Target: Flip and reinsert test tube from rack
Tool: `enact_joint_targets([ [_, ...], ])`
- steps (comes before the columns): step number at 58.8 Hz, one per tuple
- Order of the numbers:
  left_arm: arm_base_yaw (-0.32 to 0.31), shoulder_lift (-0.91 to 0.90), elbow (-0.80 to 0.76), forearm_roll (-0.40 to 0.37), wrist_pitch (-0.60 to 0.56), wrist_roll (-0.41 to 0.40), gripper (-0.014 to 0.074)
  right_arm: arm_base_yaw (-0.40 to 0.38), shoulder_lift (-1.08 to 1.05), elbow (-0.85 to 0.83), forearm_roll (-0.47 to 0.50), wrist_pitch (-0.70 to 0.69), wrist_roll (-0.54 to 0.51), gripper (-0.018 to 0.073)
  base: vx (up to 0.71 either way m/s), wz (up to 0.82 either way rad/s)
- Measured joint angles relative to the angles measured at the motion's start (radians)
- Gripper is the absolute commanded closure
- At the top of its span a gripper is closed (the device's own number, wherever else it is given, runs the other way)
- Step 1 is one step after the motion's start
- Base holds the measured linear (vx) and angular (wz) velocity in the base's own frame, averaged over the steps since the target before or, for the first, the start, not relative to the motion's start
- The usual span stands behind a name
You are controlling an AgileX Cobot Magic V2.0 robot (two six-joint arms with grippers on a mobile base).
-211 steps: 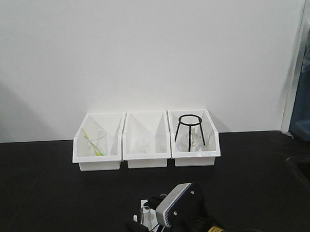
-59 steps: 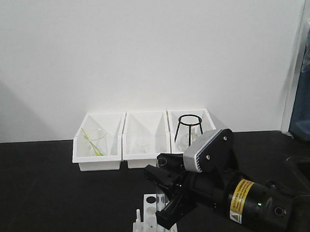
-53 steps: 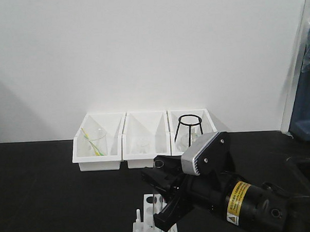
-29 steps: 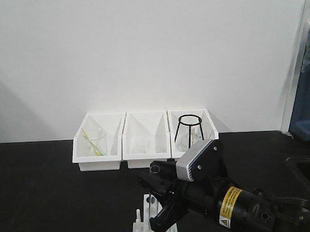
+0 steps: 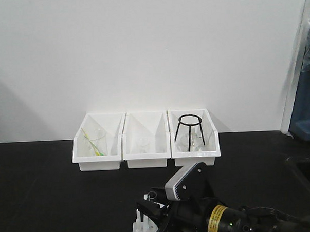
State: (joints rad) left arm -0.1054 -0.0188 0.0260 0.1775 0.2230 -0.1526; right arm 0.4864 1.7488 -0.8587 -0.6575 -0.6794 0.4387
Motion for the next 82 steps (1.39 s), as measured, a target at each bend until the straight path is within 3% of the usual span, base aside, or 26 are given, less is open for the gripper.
enact_joint_targets([
  [14,0.000,0.000,0.000,0.000,0.000,0.000,0.0602,-0.001,0.036,-0.003,0.008,-0.014,-0.001,0.0554,0.00,0.00],
  [24,0.000,0.000,0.000,0.000,0.000,0.000,0.0602,-0.001,0.038,-0.004,0.009,-0.015,-0.003,0.0490,0.00,0.00],
  [48,0.000,0.000,0.000,0.000,0.000,0.000,0.0602,-0.001,0.038,-0.004,0.009,-0.045,-0.004,0.0148,0.00,0.00],
  [58,0.000,0.000,0.000,0.000,0.000,0.000,0.0602,-0.001,0.018,-0.004,0.042,-0.084,-0.004,0.0086,0.00,0.00],
  [70,0.000,0.000,0.000,0.000,0.000,0.000,0.0602,-0.001,-0.113,-0.003,0.099,-0.071,-0.004,0.0144,0.00,0.00],
  [75,0.000,0.000,0.000,0.000,0.000,0.000,0.0602,-0.001,-0.205,-0.003,0.101,-0.022,-0.004,0.0263,0.00,0.00],
  [82,0.000,0.000,0.000,0.000,0.000,0.000,0.0602,-0.001,-0.348,-0.003,0.102,0.119,-0.004,0.0533,0.00,0.00],
])
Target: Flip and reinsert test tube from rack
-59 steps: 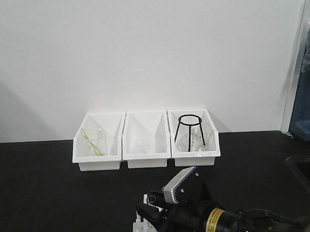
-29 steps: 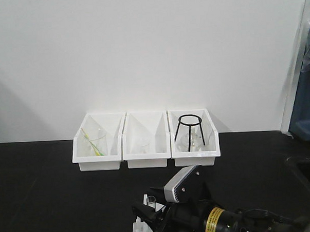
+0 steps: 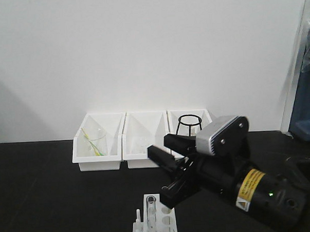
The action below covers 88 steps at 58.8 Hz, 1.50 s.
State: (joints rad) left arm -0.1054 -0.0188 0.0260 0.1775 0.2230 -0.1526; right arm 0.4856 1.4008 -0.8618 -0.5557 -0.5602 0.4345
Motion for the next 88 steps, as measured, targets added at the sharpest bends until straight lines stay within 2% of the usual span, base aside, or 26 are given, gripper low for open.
enact_joint_targets([
  [2,0.000,0.000,0.000,0.000,0.000,0.000,0.0602,0.000,-0.043,0.000,0.001,0.056,0.000,0.0577,0.00,0.00],
  [9,0.000,0.000,0.000,0.000,0.000,0.000,0.0602,0.000,-0.201,0.040,0.006,0.219,0.004,0.0572,0.00,0.00],
  [25,0.000,0.000,0.000,0.000,0.000,0.000,0.0602,0.000,-0.542,0.320,0.004,0.313,0.004,0.0570,0.00,0.00],
  [33,0.000,0.000,0.000,0.000,0.000,0.000,0.0602,0.000,-0.648,0.424,0.004,0.372,0.004,0.0570,0.00,0.00],
  [63,0.000,0.000,0.000,0.000,0.000,0.000,0.0602,0.000,-0.728,0.618,0.009,0.407,0.004,0.0570,0.00,0.00],
  [69,0.000,0.000,0.000,0.000,0.000,0.000,0.0602,-0.005,-0.776,0.656,0.075,0.422,0.003,0.0570,0.00,0.00],
  [74,0.000,0.000,0.000,0.000,0.000,0.000,0.0602,-0.053,-0.855,0.705,0.174,0.424,-0.021,0.0570,0.00,0.00],
  [77,0.000,0.000,0.000,0.000,0.000,0.000,0.0602,-0.107,-0.915,0.738,0.230,0.425,-0.042,0.0570,0.00,0.00],
  [81,0.000,0.000,0.000,0.000,0.000,0.000,0.0602,-0.208,-0.989,0.790,0.272,0.428,-0.074,0.0570,0.00,0.00],
  [88,0.000,0.000,0.000,0.000,0.000,0.000,0.0602,-0.390,-1.128,0.873,0.291,0.444,-0.136,0.0570,0.00,0.00],
])
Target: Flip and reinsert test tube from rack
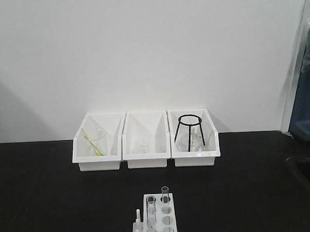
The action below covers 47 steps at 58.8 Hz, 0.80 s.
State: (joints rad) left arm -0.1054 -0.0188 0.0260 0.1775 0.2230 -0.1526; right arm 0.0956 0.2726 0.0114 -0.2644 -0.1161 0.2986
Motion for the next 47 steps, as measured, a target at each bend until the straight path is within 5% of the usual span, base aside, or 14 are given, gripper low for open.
enact_joint_targets([
  [13,0.000,0.000,0.000,0.000,0.000,0.000,0.0602,-0.142,-0.255,0.018,0.042,0.116,-0.041,0.0570,0.00,0.00],
  [47,0.000,0.000,0.000,0.000,0.005,0.000,0.0602,-0.146,-0.283,0.018,0.047,0.175,-0.046,0.0570,0.00,0.00],
])
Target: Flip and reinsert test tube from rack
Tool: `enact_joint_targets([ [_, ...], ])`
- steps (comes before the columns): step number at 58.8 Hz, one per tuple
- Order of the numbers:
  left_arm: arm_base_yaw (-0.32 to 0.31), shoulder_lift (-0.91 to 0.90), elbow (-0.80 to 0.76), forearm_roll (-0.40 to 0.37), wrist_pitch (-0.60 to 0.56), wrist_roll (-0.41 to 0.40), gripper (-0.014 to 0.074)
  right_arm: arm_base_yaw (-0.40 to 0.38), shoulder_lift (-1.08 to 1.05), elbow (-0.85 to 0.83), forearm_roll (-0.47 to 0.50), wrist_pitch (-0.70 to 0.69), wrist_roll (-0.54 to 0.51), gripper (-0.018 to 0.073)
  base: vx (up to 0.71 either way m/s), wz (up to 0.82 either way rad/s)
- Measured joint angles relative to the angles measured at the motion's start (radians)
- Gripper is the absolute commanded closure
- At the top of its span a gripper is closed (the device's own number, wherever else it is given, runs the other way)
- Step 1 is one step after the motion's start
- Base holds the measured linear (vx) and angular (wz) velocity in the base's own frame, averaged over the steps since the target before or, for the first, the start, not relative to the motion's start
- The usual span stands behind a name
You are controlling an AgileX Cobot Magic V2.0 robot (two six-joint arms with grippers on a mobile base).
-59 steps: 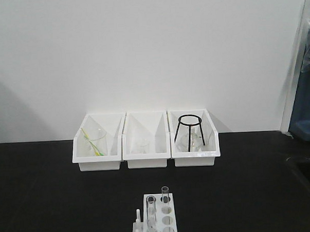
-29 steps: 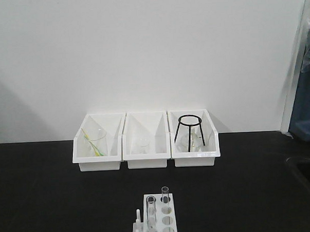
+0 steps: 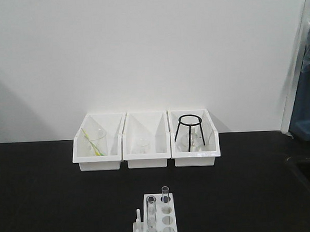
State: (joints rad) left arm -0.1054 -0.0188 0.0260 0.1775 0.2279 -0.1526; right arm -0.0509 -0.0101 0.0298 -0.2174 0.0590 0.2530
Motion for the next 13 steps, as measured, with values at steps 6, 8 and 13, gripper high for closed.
enact_joint_targets([
  [6,0.000,0.000,0.000,0.000,0.000,0.000,0.0602,0.000,0.000,0.000,0.000,0.000,0.000,0.0570,0.00,0.00],
  [8,0.000,0.000,0.000,0.000,0.000,0.000,0.0602,0.000,0.000,0.000,0.000,0.000,0.000,0.0570,0.00,0.00],
  [13,0.000,0.000,0.000,0.000,0.000,0.000,0.0602,0.000,0.000,0.000,0.000,0.000,-0.001,0.0570,0.00,0.00],
])
